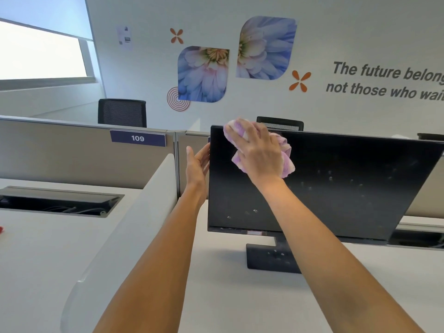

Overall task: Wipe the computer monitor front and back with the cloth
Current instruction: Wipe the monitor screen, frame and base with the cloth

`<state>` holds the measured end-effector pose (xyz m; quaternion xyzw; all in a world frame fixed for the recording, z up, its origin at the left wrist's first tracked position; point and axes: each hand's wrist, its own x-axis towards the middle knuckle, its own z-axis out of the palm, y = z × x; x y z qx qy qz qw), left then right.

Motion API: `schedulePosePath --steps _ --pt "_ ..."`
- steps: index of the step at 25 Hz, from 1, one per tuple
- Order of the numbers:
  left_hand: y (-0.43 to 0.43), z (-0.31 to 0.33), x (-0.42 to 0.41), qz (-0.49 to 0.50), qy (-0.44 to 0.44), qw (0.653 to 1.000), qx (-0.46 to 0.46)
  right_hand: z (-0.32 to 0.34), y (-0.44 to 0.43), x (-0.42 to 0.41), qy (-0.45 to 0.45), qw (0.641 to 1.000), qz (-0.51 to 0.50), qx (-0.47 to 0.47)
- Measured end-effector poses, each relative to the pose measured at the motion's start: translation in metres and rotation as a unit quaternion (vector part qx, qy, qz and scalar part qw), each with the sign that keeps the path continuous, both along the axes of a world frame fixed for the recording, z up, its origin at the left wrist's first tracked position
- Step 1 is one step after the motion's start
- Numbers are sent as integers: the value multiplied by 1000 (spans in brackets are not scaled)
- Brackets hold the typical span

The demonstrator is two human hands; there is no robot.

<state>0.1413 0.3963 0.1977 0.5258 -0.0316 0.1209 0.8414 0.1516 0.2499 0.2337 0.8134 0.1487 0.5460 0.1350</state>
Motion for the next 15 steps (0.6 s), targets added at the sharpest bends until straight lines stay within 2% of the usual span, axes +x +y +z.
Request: schedulePosePath --steps 3,6,8,10,13,15 --pt "1 -1 2 -3 -1 1000 0 -47 8 2 39 993 6 -110" --pt "0 -1 1 -1 -2 1000 14 -88 -5 -2 95 964 47 -244" --pt "-1 0 0 7 1 1000 21 -92 -12 -7 115 949 51 -290" --pt "-2 -1 0 3 -2 1000 14 -78 -13 -6 115 955 30 -272" --pt "0 0 2 -2 -3 1000 4 -35 0 -2 64 991 7 -117" --pt "1 0 2 -5 -2 1000 3 -13 12 0 39 998 27 -46"
